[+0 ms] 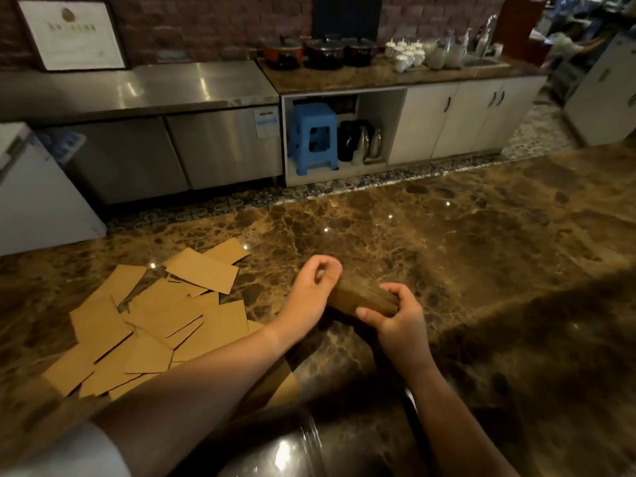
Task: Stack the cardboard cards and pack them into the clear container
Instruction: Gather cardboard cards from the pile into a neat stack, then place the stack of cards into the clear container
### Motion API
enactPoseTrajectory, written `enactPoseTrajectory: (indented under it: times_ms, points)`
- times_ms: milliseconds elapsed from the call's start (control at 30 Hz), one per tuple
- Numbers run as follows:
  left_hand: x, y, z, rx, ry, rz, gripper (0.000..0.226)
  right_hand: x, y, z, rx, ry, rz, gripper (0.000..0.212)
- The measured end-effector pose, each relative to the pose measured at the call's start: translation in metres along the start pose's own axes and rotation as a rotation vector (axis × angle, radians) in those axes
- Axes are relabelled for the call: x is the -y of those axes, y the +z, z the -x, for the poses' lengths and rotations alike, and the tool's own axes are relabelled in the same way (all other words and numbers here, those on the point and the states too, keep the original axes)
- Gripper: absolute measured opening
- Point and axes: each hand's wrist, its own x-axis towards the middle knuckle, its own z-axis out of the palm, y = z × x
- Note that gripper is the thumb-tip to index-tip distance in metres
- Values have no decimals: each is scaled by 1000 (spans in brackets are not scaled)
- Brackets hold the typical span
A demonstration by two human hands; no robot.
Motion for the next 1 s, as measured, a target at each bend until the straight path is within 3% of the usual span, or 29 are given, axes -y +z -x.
enactPoseTrajectory:
  times_ms: [67, 133, 267, 367, 500, 633, 900, 1000]
  points:
    - [-31, -23, 19, 72, 116, 23, 52, 23, 3, 6, 24, 29, -253, 41]
    - [-59, -41, 45, 67, 193, 34, 77, 46, 15, 16, 176, 33, -545, 40]
    - [-96, -61, 107, -144, 315, 26, 57, 79, 59, 48, 540, 83, -929, 61]
    - [-114, -84, 149, -254, 446, -190, 52, 104, 81, 68, 610, -6, -801, 58]
    - [-123, -110, 192, -332, 535, -504, 54, 127, 88, 91, 659, -361, -380, 46]
    - [-120, -120, 234, -384, 536, -574, 58, 142, 89, 122, 724, -514, -234, 45]
    - [-92, -123, 284, -492, 353, -343, 77, 148, 99, 161, 865, -458, -149, 46]
    - [-82, -132, 302, -505, 271, -213, 79, 144, 94, 167, 931, -206, -234, 46]
